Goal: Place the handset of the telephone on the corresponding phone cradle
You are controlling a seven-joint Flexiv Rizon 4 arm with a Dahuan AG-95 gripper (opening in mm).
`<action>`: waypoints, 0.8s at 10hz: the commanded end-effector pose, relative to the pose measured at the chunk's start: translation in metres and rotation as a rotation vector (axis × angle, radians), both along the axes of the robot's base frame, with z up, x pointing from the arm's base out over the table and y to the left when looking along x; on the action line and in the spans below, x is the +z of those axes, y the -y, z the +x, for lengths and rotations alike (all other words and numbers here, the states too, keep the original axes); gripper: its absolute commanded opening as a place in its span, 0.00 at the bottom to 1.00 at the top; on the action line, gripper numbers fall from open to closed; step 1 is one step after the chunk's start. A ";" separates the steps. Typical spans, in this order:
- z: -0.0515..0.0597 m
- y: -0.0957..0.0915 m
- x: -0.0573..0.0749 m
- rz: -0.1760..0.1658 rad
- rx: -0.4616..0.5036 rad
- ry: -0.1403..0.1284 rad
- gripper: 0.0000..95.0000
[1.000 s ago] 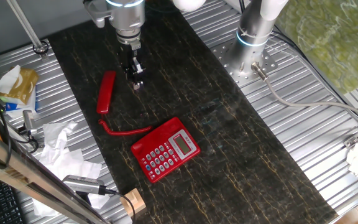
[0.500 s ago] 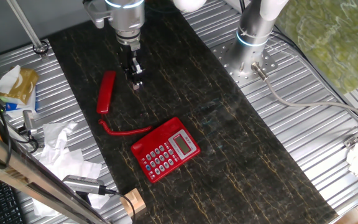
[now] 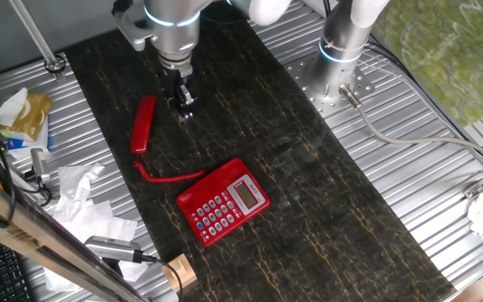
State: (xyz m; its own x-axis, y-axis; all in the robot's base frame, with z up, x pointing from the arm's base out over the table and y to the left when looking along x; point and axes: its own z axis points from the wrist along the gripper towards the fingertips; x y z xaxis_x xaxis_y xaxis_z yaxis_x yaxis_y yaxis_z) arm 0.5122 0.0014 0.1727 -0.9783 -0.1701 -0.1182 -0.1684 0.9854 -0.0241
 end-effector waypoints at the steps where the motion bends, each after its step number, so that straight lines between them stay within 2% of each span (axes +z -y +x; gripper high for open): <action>1: 0.006 0.001 -0.002 -0.002 0.014 -0.001 0.40; 5: 0.015 0.004 -0.007 -0.006 0.039 -0.001 0.40; 8: 0.021 0.018 -0.013 -0.007 0.052 -0.001 0.40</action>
